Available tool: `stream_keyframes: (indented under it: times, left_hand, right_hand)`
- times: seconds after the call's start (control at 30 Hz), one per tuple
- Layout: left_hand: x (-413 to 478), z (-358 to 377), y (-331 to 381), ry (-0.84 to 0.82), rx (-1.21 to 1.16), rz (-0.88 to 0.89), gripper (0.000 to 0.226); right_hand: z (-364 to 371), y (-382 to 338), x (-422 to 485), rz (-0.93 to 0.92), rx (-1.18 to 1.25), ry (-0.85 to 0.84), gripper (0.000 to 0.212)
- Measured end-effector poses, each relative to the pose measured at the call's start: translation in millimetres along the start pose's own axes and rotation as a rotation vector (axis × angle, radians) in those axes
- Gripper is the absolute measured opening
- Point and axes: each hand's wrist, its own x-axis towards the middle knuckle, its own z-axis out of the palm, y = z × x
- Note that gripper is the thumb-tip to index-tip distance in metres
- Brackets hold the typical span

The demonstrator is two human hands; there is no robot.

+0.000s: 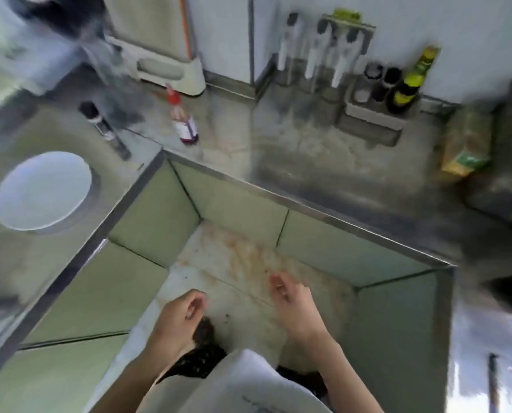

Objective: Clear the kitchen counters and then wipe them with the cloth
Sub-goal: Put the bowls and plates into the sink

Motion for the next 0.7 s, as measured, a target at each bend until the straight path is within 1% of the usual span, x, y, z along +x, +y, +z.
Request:
stream_keyframes:
  times: [0.1, 0.23, 0.27, 0.37, 0.47, 0.53, 0.63, 0.7]
  left_hand:
    - [15, -50, -32, 0.002, -0.02, -0.023, 0.027]
    - [46, -116, -58, 0.083, -0.108, -0.059, 0.016]
    - [53, -133, -61, 0.11, -0.157, -0.091, 0.015]
    - [73, -178, -66, 0.186, -0.264, -0.174, 0.018]
    - [89, -216, -82, 0.274, -0.296, -0.237, 0.025]
    - [99, -236, -96, 0.336, -0.3, -0.293, 0.025]
    - [104, -254, -115, 0.437, -0.332, -0.389, 0.025]
    - [102, -260, -122, 0.511, -0.351, -0.46, 0.026]
  right_hand:
    - [55, -37, 32, -0.003, -0.017, -0.093, 0.016]
    - [106, -68, 56, 0.055, -0.027, -0.108, 0.01]
    - [114, -75, 60, 0.074, -0.038, -0.12, 0.012]
    - [128, -102, 84, 0.116, -0.122, -0.178, 0.027]
    - [140, -137, 121, 0.061, -0.209, -0.251, 0.027]
    - [156, -165, 153, -0.014, -0.291, -0.316, 0.018]
    - [197, -204, 207, -0.122, -0.38, -0.41, 0.01]
    - [229, -231, 240, -0.173, -0.417, -0.508, 0.012]
